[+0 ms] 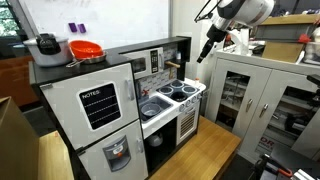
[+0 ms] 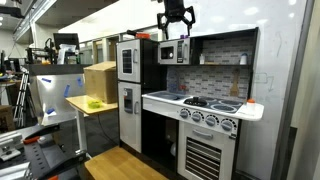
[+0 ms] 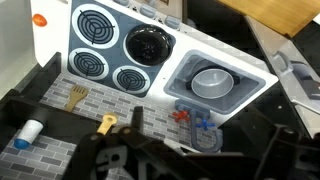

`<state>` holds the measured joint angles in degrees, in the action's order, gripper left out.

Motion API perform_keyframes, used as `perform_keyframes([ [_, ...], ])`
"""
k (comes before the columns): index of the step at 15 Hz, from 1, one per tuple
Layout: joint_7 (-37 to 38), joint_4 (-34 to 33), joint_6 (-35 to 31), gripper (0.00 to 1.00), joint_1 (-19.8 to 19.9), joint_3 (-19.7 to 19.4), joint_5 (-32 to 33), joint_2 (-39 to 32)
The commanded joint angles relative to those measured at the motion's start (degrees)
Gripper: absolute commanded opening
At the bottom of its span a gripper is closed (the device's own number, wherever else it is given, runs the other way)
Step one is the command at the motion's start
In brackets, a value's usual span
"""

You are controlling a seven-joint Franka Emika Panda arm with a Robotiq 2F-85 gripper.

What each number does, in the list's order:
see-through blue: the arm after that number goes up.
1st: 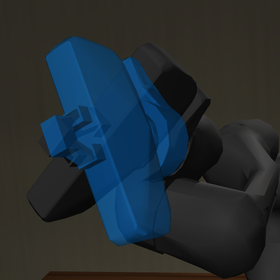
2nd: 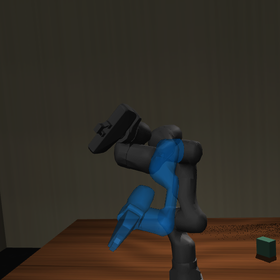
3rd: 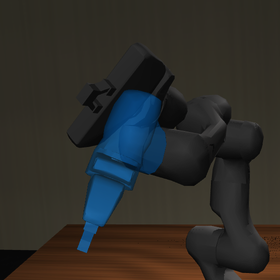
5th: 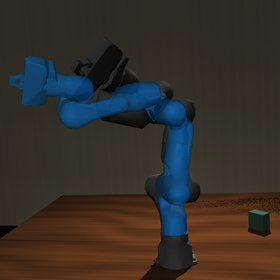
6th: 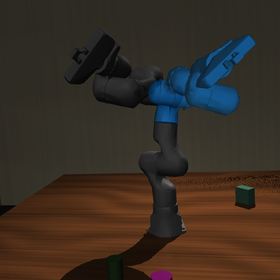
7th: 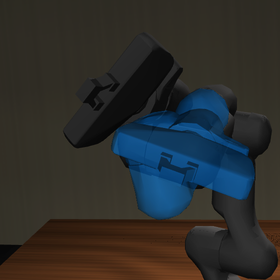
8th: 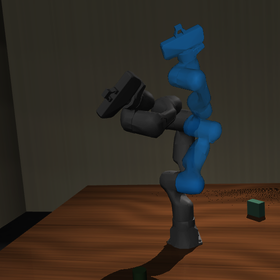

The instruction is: Remove the wooden spoon from the shelf on the right side of the microwave and place it on the stove

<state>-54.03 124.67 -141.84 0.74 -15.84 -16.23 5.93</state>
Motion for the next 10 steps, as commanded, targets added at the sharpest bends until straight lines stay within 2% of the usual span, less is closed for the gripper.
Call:
perform_keyframes([
  [1,0.0,-0.1,0.1,1.0,1.8,1.8,-0.2,0.0],
  [7,17.1,-1.3,-7.8,1.0,1.8,4.3,-6.8,-7.5],
  [10,25.3,-3.6,-15.0,1.0,2.7,6.5,-8.4,-13.1],
])
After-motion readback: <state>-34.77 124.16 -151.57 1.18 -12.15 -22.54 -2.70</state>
